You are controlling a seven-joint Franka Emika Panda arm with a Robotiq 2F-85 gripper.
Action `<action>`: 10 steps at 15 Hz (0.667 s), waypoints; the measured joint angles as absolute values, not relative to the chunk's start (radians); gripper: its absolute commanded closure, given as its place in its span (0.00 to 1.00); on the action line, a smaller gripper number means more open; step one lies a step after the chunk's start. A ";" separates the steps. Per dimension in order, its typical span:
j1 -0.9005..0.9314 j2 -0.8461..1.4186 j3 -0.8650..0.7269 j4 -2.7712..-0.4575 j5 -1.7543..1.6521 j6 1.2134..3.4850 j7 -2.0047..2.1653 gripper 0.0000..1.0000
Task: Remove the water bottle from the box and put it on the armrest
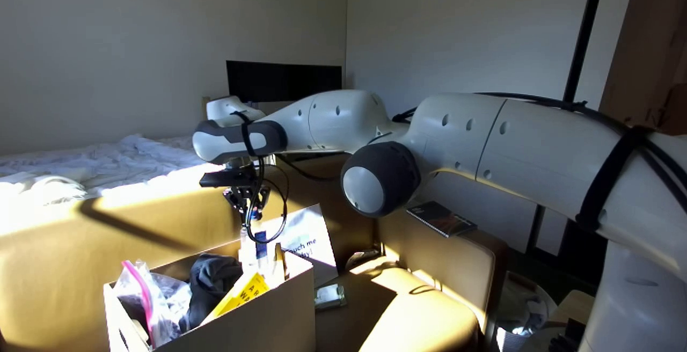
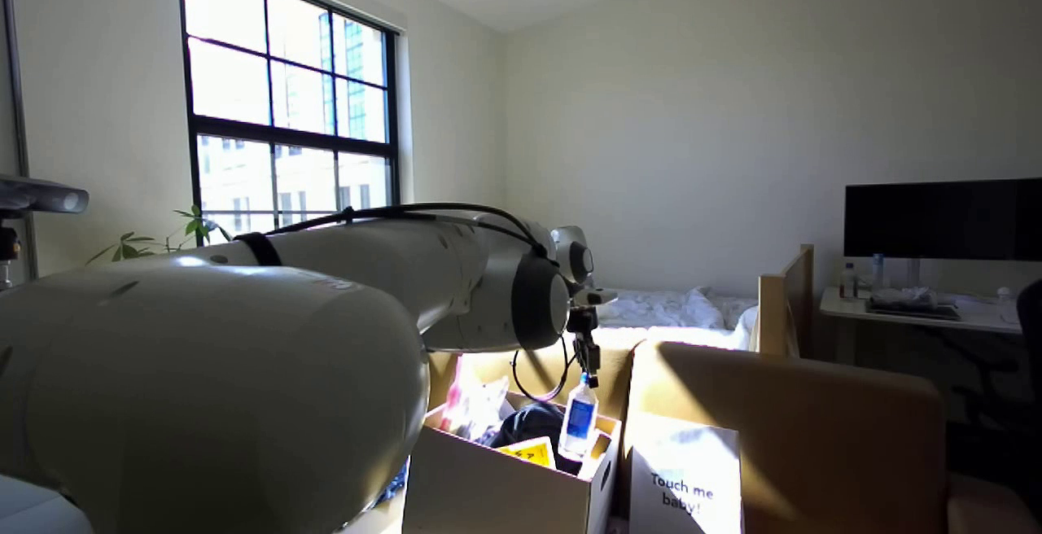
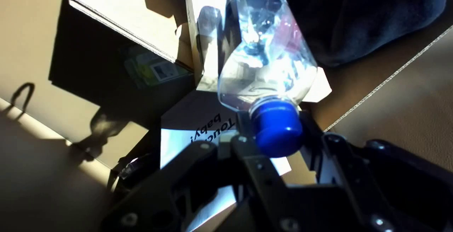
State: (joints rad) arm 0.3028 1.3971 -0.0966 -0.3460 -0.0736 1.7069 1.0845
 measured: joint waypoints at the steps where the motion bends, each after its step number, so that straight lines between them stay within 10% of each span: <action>1: 0.318 1.374 -0.112 -0.345 -0.094 1.664 1.085 0.90; 10: 0.414 1.156 -0.206 -0.343 -0.218 1.199 1.179 0.90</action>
